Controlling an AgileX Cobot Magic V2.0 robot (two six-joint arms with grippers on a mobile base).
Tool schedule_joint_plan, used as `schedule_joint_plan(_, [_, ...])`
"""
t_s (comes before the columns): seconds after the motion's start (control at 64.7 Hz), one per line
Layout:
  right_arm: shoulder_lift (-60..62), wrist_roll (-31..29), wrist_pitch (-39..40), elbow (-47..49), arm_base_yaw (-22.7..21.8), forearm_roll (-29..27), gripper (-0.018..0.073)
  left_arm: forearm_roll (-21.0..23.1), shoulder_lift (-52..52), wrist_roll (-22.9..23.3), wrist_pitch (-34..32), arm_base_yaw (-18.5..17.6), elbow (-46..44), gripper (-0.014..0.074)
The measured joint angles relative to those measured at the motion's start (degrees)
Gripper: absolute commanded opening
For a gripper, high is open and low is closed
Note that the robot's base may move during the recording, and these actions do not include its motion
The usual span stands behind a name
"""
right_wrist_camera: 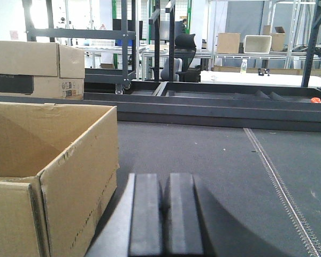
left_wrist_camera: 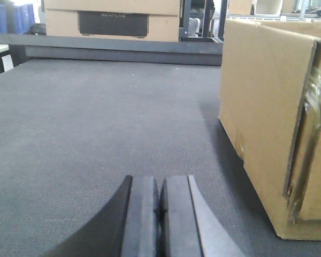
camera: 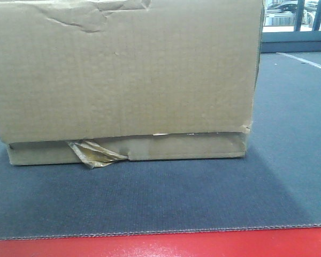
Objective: Grab carton from right shelf to conveyor
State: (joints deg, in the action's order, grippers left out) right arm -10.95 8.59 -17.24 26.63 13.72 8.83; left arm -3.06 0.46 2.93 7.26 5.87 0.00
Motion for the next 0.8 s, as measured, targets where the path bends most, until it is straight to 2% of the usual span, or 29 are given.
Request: schedule_joint_plan(0.803, [0.0,0.0,0.08,0.0,0.0,0.0,-0.0067,0.0,-0.13,-0.12,-1.41,0.13,0.09,-0.0009])
